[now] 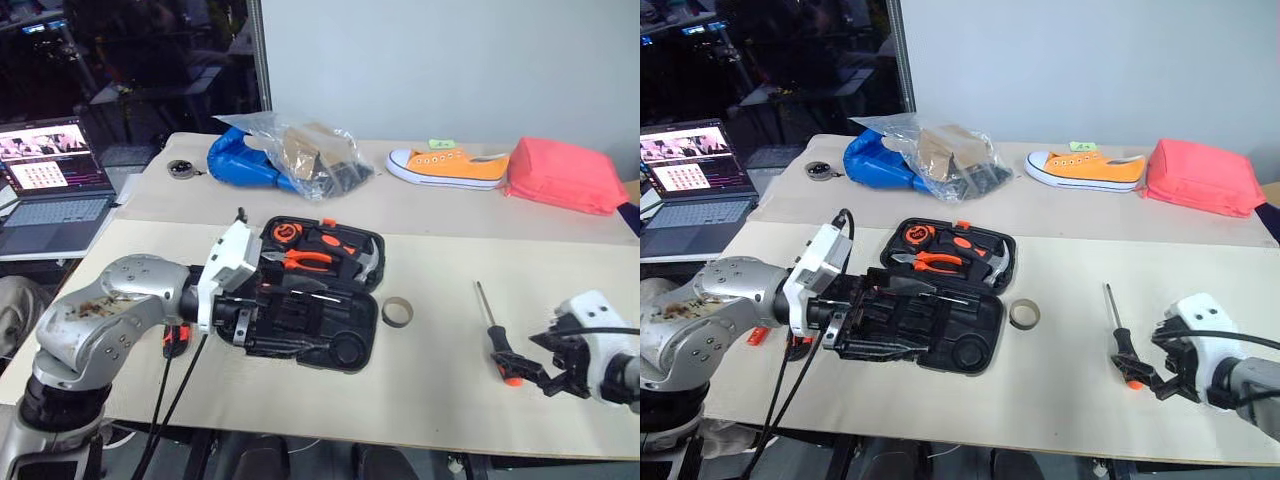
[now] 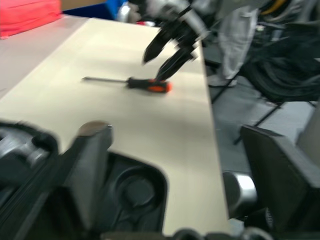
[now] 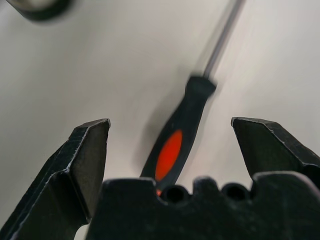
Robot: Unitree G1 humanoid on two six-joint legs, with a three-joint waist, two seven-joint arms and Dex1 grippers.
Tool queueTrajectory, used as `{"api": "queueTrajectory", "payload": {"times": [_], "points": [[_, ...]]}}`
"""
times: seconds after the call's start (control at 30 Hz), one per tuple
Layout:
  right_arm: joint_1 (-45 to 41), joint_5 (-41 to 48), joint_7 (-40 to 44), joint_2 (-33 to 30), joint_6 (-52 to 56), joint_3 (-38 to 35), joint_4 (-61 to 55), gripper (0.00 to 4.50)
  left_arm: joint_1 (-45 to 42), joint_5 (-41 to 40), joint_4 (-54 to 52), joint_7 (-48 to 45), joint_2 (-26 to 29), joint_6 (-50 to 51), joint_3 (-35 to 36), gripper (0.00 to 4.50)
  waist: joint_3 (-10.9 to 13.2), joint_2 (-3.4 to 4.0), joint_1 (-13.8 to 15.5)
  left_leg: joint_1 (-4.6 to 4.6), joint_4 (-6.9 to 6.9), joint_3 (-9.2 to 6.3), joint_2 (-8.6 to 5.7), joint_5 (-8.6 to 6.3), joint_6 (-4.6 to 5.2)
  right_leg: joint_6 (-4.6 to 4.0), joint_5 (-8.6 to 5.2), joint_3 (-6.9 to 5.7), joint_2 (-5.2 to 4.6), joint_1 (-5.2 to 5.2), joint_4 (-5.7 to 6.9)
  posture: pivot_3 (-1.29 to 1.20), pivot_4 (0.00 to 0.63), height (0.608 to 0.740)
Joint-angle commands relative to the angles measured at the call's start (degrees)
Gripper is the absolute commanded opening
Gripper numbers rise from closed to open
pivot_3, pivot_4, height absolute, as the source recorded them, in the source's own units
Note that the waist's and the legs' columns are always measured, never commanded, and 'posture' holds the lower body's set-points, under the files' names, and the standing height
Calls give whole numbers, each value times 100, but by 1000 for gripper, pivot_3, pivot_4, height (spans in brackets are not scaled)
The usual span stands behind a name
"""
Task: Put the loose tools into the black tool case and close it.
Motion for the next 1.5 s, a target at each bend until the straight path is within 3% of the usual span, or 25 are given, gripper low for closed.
{"api": "queueTrajectory", "payload": {"times": [0.03,0.23,0.3,0.47,0.57,0.7,0.83,0.97,1.17,1.5], "points": [[-382,-287,-384,22,333,339,231,3454,-170,-168,-216,133,112,57,-2,4500,2,1,-8,-3,-2,-1,0,0,0,0,0,-1,0,-2,-1,0,150,740],[-682,-489,-533,136,497,611,316,1372,-248,-250,-227,379,127,74,-5,4500,2,3,13,-12,-3,-2,-3,-2,2,5,-3,-3,-1,-4,-10,0,150,740],[-730,-506,-507,144,508,642,305,999,-234,-307,-281,479,107,97,9,4500,2,3,10,-12,-3,-1,-3,-2,3,6,-3,-2,-2,-4,-12,0,150,740],[-884,-465,-179,202,-35,462,169,999,-103,-275,-333,802,85,21,98,4500,4,2,4,-10,-3,-1,-2,-2,3,6,-2,-2,-1,-3,-11,0,150,740],[-1610,250,717,332,-749,464,-402,999,566,2,-346,1257,-37,-369,594,4500,21,12,-93,-8,-3,-1,0,-2,3,7,-2,0,0,-4,-8,0,150,740],[-3355,294,1305,473,-730,2118,-367,998,1931,362,-379,1137,187,-828,1444,4500,49,4,-247,13,-4,-25,9,-5,9,3,0,4,12,-1,6,0,150,740],[-4949,-427,1821,807,-651,4114,336,998,3356,-12,-303,355,203,-1212,2870,4500,62,-26,-237,17,-29,-47,23,-3,6,-33,13,8,37,-12,-4,0,150,740],[-5699,-1045,2099,1112,-820,5131,989,998,4303,-102,-350,99,128,-1349,3664,4500,62,-25,-138,6,-59,-56,11,-3,6,-78,8,-11,-6,-37,1,0,150,740],[-6157,-1632,2552,1469,-1115,5889,1515,998,5074,-4,-392,66,-44,-1660,4116,4500,60,-24,-52,-55,-71,-50,0,-8,2,-71,3,-13,-27,-96,3,0,150,740],[-6276,-2473,2709,1936,-1408,6369,2436,998,5101,-28,-459,343,-74,-1902,3977,4500,60,-24,-113,11,-67,-45,8,-7,2,-87,7,-12,-20,-53,29,0,150,740]]}}
